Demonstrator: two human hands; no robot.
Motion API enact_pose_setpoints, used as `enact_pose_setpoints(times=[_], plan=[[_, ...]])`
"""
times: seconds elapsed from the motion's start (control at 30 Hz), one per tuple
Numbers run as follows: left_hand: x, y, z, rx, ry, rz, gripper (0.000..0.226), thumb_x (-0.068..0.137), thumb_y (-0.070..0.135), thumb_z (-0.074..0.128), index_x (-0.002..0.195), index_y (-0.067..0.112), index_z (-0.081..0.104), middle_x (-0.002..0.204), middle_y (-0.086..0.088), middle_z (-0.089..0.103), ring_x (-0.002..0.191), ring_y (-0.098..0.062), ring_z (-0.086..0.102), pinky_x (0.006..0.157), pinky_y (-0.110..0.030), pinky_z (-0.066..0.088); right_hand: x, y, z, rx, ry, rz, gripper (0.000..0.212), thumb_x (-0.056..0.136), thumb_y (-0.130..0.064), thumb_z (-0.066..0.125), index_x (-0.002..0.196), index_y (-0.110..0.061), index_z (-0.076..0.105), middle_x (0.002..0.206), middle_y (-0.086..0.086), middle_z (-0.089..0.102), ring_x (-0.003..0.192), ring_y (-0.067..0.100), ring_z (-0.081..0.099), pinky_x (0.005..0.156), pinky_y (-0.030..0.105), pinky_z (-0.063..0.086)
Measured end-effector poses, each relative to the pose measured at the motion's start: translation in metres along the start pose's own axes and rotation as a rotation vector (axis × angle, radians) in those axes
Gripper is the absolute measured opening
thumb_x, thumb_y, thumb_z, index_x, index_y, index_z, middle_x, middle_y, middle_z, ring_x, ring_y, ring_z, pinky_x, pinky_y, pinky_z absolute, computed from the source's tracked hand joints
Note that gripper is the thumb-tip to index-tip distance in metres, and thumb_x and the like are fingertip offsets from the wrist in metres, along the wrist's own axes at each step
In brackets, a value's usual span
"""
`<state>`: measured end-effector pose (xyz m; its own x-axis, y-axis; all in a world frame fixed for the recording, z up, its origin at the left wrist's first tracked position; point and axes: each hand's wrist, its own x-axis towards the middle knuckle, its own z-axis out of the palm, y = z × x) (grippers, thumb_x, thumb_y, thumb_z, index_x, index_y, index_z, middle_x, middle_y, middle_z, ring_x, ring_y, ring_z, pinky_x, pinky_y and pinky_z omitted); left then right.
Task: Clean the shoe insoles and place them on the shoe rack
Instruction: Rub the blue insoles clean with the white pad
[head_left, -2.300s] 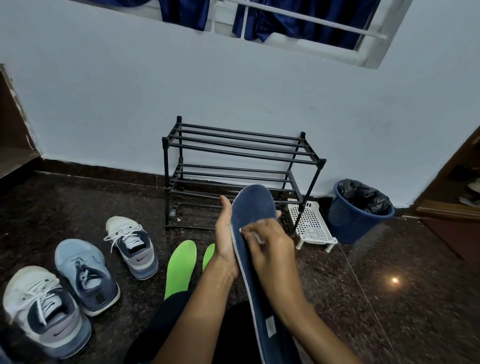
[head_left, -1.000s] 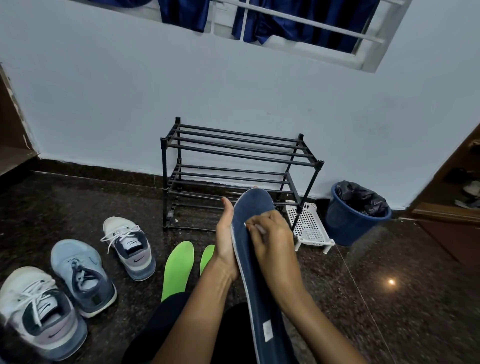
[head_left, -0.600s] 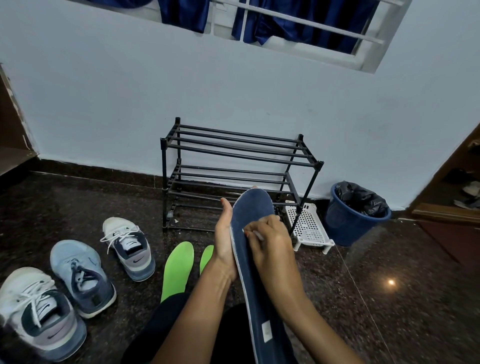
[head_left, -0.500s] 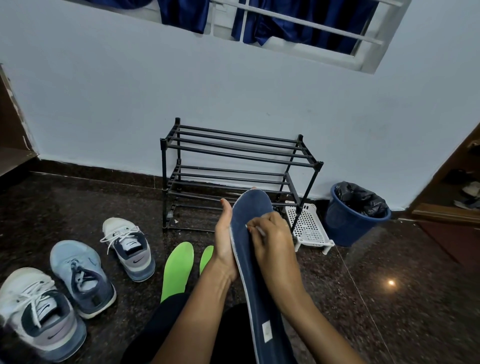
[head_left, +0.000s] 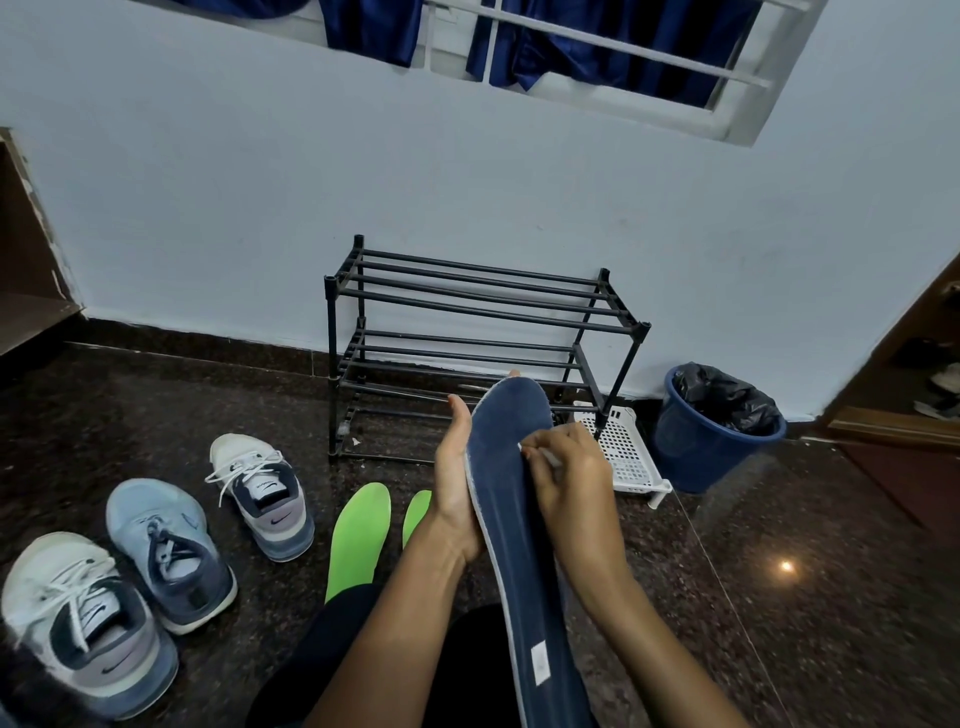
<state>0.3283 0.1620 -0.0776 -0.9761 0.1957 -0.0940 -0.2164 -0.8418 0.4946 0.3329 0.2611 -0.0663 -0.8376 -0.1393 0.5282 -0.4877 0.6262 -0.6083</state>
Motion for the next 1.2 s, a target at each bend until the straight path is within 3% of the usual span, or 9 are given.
enact_pose_setpoints(times=[0.1, 0.3, 0.47, 0.63, 0.8, 0.9, 0.97, 1.03, 1.2], plan=[[0.001, 0.000, -0.001, -0.011, 0.013, 0.015, 0.077, 0.074, 0.065, 0.041, 0.115, 0.003, 0.058, 0.087, -0.016, 0.066, 0.074, -0.024, 0.065, 0.064, -0.028, 0.056, -0.010, -0.002, 0.003, 0.021, -0.010, -0.021, 0.016, 0.085, 0.003, 0.056, 0.081, -0.009, 0.065, 0.081, -0.006, 0.051, 0.082, 0.019, 0.054, 0.072, 0.015, 0.040], [0.001, 0.000, 0.001, -0.013, 0.006, 0.009, 0.086, 0.074, 0.066, 0.038, 0.127, 0.001, 0.052, 0.094, -0.021, 0.064, 0.072, -0.028, 0.065, 0.063, -0.032, 0.056, -0.029, -0.018, 0.005, 0.087, -0.076, -0.096, 0.013, 0.080, -0.008, 0.053, 0.079, -0.010, 0.066, 0.080, -0.001, 0.056, 0.078, 0.013, 0.055, 0.074, 0.007, 0.037], [0.002, -0.002, 0.000, -0.018, 0.002, 0.009, 0.085, 0.078, 0.065, 0.038, 0.137, 0.004, 0.046, 0.098, -0.016, 0.063, 0.083, -0.025, 0.063, 0.069, -0.029, 0.056, -0.008, 0.000, 0.002, 0.002, 0.015, -0.015, 0.014, 0.083, 0.004, 0.058, 0.081, -0.008, 0.065, 0.081, -0.005, 0.051, 0.080, 0.019, 0.054, 0.072, 0.010, 0.037], [0.003, 0.000, -0.004, -0.033, -0.009, 0.015, 0.075, 0.079, 0.066, 0.037, 0.105, 0.004, 0.070, 0.091, -0.017, 0.067, 0.077, -0.026, 0.065, 0.067, -0.031, 0.056, -0.014, -0.005, 0.006, 0.051, 0.027, -0.015, 0.016, 0.083, 0.006, 0.057, 0.081, -0.008, 0.065, 0.080, -0.012, 0.048, 0.080, 0.015, 0.054, 0.072, 0.011, 0.038], [0.003, 0.001, -0.003, -0.013, 0.010, 0.015, 0.078, 0.073, 0.066, 0.038, 0.110, 0.001, 0.063, 0.093, -0.020, 0.066, 0.074, -0.028, 0.064, 0.064, -0.034, 0.056, -0.034, -0.022, 0.011, 0.103, -0.028, -0.078, 0.014, 0.080, -0.007, 0.053, 0.081, -0.010, 0.067, 0.079, -0.009, 0.052, 0.078, 0.001, 0.052, 0.073, 0.003, 0.036], [0.002, 0.000, -0.003, -0.015, 0.017, 0.026, 0.082, 0.076, 0.067, 0.037, 0.125, 0.004, 0.057, 0.104, -0.017, 0.067, 0.088, -0.028, 0.062, 0.077, -0.037, 0.053, -0.025, -0.016, 0.007, 0.079, -0.019, -0.064, 0.012, 0.082, -0.004, 0.057, 0.081, -0.010, 0.067, 0.080, -0.007, 0.053, 0.078, 0.010, 0.054, 0.073, 0.008, 0.038], [0.002, 0.000, -0.002, -0.013, 0.019, 0.017, 0.088, 0.076, 0.067, 0.038, 0.138, 0.005, 0.047, 0.121, -0.019, 0.058, 0.104, -0.029, 0.055, 0.086, -0.037, 0.049, -0.014, -0.008, 0.004, 0.046, 0.013, -0.029, 0.014, 0.083, 0.002, 0.058, 0.081, -0.009, 0.066, 0.079, -0.011, 0.050, 0.080, 0.016, 0.054, 0.072, 0.013, 0.039], [0.002, 0.000, -0.001, -0.018, 0.015, 0.025, 0.089, 0.077, 0.066, 0.039, 0.143, 0.007, 0.040, 0.128, -0.019, 0.048, 0.106, -0.028, 0.049, 0.087, -0.035, 0.045, -0.007, -0.002, 0.003, 0.018, 0.038, 0.007, 0.015, 0.084, 0.004, 0.057, 0.082, -0.009, 0.065, 0.080, -0.015, 0.046, 0.081, 0.019, 0.053, 0.072, 0.012, 0.037], [0.004, 0.001, -0.005, -0.023, 0.011, 0.032, 0.086, 0.077, 0.066, 0.037, 0.132, 0.002, 0.050, 0.110, -0.017, 0.062, 0.093, -0.027, 0.058, 0.077, -0.034, 0.054, -0.019, -0.008, 0.008, 0.066, 0.025, -0.010, 0.015, 0.084, 0.003, 0.056, 0.081, -0.009, 0.065, 0.080, -0.010, 0.050, 0.081, 0.017, 0.054, 0.072, 0.015, 0.040]])
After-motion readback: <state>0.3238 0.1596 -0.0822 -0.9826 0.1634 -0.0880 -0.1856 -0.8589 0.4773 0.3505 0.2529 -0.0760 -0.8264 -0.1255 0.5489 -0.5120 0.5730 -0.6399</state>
